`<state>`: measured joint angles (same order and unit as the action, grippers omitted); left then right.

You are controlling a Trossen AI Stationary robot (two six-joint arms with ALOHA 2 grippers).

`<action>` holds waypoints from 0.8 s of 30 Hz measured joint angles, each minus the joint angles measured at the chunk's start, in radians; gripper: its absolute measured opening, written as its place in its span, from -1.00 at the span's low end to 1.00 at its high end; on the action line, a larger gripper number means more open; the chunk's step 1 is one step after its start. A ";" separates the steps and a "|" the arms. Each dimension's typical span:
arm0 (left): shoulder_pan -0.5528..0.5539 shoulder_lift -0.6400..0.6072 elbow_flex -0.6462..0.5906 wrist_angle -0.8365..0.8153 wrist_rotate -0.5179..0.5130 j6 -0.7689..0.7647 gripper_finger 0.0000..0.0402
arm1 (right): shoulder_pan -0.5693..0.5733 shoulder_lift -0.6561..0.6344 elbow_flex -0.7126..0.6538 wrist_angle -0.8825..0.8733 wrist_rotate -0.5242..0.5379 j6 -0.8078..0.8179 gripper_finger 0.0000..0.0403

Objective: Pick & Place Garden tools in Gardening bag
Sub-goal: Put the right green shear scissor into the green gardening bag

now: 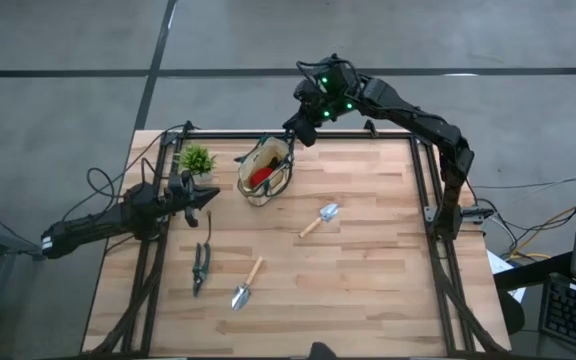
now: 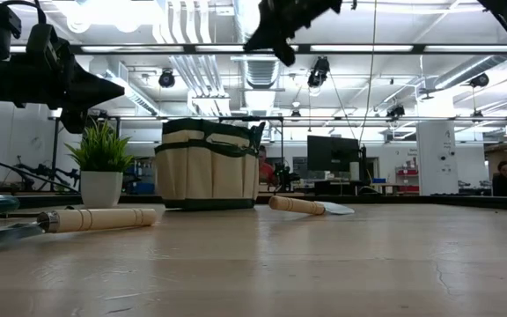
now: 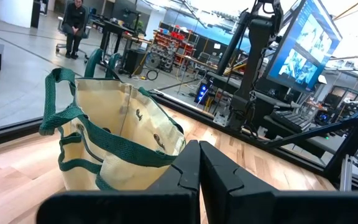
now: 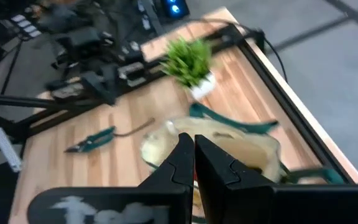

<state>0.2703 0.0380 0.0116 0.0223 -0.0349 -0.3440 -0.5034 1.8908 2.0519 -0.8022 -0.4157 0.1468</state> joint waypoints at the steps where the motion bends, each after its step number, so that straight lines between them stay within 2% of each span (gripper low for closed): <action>1: 0.000 0.000 0.000 0.000 0.000 0.000 -0.97 | -0.009 0.000 -0.019 0.006 0.000 0.001 -0.96; 9: 0.000 0.000 0.000 0.000 0.000 0.000 -0.97 | -0.075 0.000 -0.161 0.102 0.006 0.008 -0.96; 18: 0.000 0.000 0.000 0.000 0.000 0.000 -0.97 | -0.137 -0.006 -0.240 0.132 0.186 -0.008 -0.96; 24: 0.000 0.000 0.000 0.000 0.000 0.000 -0.97 | -0.156 -0.002 -0.339 0.137 0.198 0.016 -0.96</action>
<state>0.2703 0.0383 0.0116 0.0223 -0.0349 -0.3439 -0.6593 1.8889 1.7131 -0.6654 -0.2179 0.1630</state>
